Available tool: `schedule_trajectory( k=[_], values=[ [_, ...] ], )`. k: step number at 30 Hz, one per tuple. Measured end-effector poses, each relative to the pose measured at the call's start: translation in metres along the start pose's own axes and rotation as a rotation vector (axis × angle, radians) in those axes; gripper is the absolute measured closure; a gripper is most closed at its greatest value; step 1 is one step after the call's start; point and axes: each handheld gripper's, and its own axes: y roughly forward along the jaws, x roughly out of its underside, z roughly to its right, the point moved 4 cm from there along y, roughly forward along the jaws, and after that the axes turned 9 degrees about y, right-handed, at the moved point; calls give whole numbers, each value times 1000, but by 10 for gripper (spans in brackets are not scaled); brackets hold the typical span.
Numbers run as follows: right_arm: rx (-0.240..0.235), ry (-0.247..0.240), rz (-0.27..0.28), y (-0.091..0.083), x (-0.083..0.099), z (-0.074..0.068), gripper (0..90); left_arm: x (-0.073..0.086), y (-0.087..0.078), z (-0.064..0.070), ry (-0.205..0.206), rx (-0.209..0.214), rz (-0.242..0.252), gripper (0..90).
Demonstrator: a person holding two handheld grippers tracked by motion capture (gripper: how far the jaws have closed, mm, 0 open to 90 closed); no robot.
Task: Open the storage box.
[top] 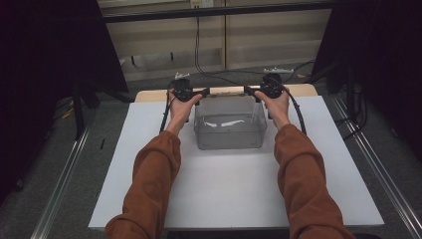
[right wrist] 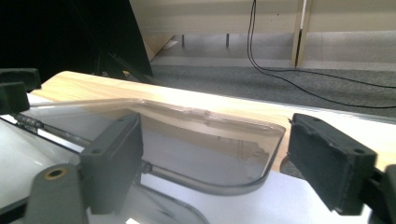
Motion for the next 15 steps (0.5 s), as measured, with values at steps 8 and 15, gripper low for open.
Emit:
schedule_trajectory(
  k=[8,15],
  values=[
    [8,-39,28,-7,0,-3,74,2,-14,-3,51,-6,30,93],
    [-4,-71,84,-14,0,-10,55,-3,-26,2,68,38,91,53]
  ],
)
